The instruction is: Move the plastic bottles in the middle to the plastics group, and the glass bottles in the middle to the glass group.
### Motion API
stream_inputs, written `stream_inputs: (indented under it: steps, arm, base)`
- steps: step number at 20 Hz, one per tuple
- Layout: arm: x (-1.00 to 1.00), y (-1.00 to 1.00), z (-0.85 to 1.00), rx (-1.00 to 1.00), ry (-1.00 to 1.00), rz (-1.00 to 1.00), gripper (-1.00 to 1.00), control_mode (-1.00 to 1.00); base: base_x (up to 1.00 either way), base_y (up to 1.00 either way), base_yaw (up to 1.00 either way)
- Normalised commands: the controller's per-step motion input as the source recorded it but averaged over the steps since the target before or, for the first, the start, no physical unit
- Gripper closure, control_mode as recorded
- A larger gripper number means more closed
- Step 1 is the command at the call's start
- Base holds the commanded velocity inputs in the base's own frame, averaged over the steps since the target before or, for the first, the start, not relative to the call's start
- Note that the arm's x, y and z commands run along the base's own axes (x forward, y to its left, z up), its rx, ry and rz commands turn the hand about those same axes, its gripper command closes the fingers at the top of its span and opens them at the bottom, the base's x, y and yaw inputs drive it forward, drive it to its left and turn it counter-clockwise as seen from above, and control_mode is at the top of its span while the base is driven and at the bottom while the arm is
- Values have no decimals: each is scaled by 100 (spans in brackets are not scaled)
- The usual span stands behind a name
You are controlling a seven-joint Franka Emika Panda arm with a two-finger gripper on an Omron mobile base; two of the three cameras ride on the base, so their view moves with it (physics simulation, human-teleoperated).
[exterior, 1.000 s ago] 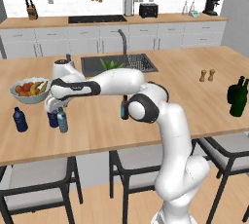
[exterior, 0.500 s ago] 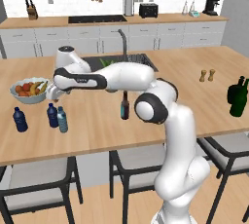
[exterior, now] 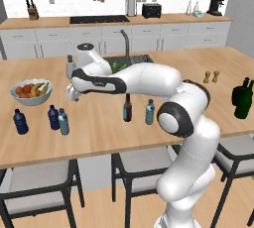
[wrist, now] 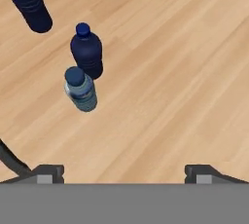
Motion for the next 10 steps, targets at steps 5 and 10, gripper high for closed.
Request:
stream_inputs:
  steps: [5,10]
  arm:
    - [-49,-100,0,0,0,-11,-100,-100]
    - [-48,-98,6,1,0,-19,-100,-100]
  base:
    - [0,0,0]
    - [0,0,0]
